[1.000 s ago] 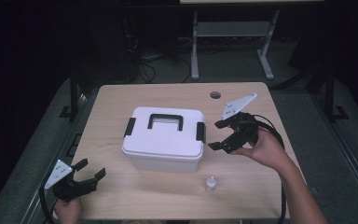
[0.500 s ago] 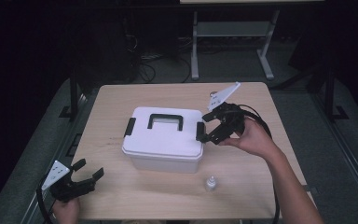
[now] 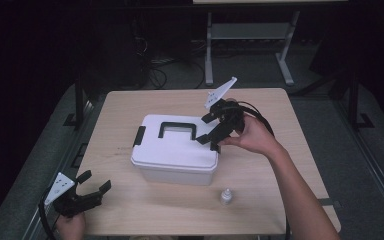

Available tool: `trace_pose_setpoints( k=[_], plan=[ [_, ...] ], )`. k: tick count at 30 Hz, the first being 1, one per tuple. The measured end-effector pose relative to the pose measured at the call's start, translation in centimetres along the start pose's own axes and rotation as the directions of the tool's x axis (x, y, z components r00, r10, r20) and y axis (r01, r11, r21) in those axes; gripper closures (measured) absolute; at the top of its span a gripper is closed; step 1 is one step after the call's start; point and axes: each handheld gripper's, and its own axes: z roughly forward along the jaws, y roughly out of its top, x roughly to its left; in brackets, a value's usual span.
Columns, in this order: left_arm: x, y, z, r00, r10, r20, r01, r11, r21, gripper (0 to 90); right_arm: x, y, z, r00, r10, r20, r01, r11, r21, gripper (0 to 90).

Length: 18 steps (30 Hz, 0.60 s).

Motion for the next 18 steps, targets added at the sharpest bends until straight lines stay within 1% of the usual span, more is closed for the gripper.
trace_pose_setpoints(
  k=[1,5,6,8,11,12,18],
  plan=[
    [0.0,0.0,0.0,1.0,0.001,0.0,-0.001,1.0,0.0,13.0,-0.2,0.2,0.2,1.0,-0.001,-0.006,0.001,0.9999,-0.01,20.8],
    [0.0,0.0,0.1,1.0,0.001,0.0,-0.001,1.0,0.001,13.0,-1.0,1.1,0.8,0.9999,-0.004,-0.015,0.004,1.0,-0.004,20.8],
    [0.1,0.0,0.2,1.0,-0.003,0.0,0.003,1.0,0.001,13.0,-1.2,1.5,1.3,0.9998,-0.005,-0.017,0.005,1.0,0.005,21.1],
    [0.1,0.0,0.2,1.0,-0.003,0.0,0.003,1.0,0.002,13.0,-1.3,1.6,1.5,0.9998,-0.007,-0.019,0.007,1.0,0.004,21.3],
    [0.2,0.0,0.2,1.0,-0.005,0.004,0.005,1.0,0.0,13.0,-1.8,2.1,2.4,0.9994,-0.009,-0.033,0.009,0.9998,0.018,22.2],
    [0.2,0.0,0.2,1.0,-0.005,0.004,0.005,1.0,0.0,13.0,-1.8,2.1,2.4,0.9994,-0.009,-0.033,0.009,0.9998,0.018,22.2],
    [0.1,0.0,0.2,1.0,-0.005,0.006,0.005,1.0,0.0,13.0,-2.5,3.1,3.6,0.9984,-0.014,-0.054,0.016,0.9993,0.033,26.0]
  ],
)
